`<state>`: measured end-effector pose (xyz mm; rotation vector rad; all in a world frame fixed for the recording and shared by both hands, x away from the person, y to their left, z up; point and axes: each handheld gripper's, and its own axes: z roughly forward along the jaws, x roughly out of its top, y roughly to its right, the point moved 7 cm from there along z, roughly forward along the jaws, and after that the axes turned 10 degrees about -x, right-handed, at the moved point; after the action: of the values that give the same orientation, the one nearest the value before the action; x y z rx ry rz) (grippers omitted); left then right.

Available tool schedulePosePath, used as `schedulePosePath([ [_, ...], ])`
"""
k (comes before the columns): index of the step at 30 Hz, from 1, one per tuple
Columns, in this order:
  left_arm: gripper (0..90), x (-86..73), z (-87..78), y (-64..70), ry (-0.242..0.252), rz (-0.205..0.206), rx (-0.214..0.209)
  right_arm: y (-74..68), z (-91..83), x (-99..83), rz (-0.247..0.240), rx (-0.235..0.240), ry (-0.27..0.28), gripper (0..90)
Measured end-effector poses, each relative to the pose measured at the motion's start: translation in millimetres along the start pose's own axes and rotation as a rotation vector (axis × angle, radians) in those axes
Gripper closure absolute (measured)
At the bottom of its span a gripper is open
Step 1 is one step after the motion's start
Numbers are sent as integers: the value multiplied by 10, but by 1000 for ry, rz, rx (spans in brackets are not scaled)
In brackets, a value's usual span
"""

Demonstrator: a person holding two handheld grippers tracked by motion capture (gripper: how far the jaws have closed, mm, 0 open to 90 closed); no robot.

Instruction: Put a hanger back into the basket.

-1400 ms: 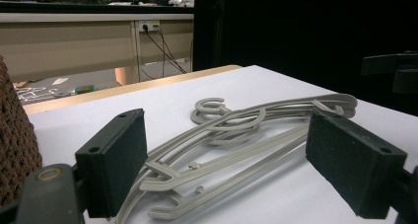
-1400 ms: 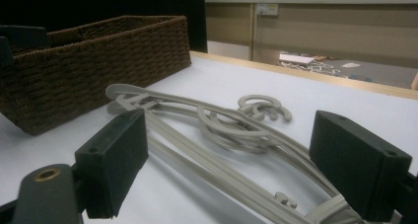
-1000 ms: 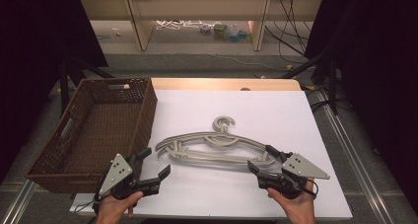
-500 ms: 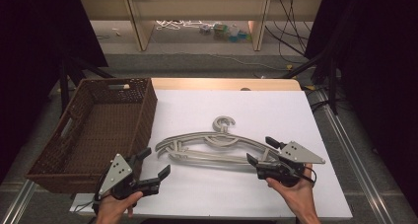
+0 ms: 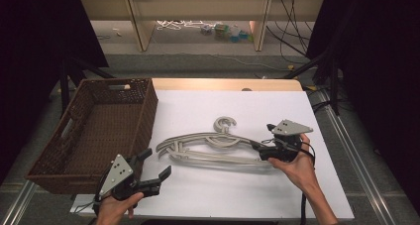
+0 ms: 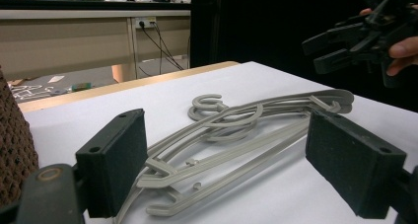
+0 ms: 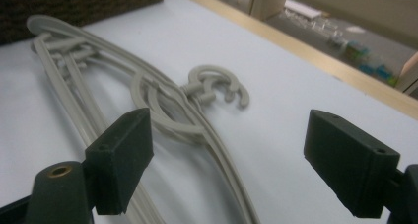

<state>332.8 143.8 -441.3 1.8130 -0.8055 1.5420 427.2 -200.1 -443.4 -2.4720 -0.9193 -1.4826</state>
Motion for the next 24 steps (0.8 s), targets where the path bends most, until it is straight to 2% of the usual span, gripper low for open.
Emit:
schedulePosePath([
  [1, 158, 1, 1, 0, 1, 0, 0, 8, 33, -14, -1, 7, -29, 206],
  [2, 158, 1, 1, 0, 1, 0, 0, 8, 33, -14, -1, 7, -29, 206],
  [5, 158, -2, 0, -2, -1, 0, 0, 7, 143, -39, -55, 39, -82, 262],
  [6, 158, 4, -4, -13, -2, 11, 0, 15, 216, -68, -81, 43, -120, 293],
  [8, 158, 1, -2, -5, 0, 3, 0, 17, 278, -108, -103, 47, -172, 321],
  [9, 158, 1, -2, -5, 0, 3, 0, 17, 278, -108, -103, 47, -172, 321],
  [10, 159, -2, 1, 0, -1, 3, -2, 12, 350, -137, -135, 62, -199, 350],
  [11, 158, -2, 1, 0, -1, 3, -2, 12, 350, -137, -135, 62, -199, 350],
  [12, 158, -1, 2, 0, -1, 2, -2, 6, 372, -154, -143, 64, -224, 359],
  [13, 159, -1, 2, -1, -1, 1, -1, 1, 423, -159, -151, 54, -213, 369],
  [15, 158, -5, 1, -1, -2, 1, -1, -14, 486, -171, -172, 72, -227, 421],
  [16, 158, -1, -2, -8, -2, 8, -1, -22, 547, -175, -197, 79, -232, 454],
  [19, 159, -3, 1, -1, -1, -1, 0, -34, 586, -189, -208, 89, -259, 481],
  [20, 158, -6, 2, -6, -8, 14, -1, -48, 631, -204, -235, 90, -280, 519],
  [24, 159, -3, 3, 4, 0, 2, 1, -77, 723, -211, -305, 95, -305, 573],
])
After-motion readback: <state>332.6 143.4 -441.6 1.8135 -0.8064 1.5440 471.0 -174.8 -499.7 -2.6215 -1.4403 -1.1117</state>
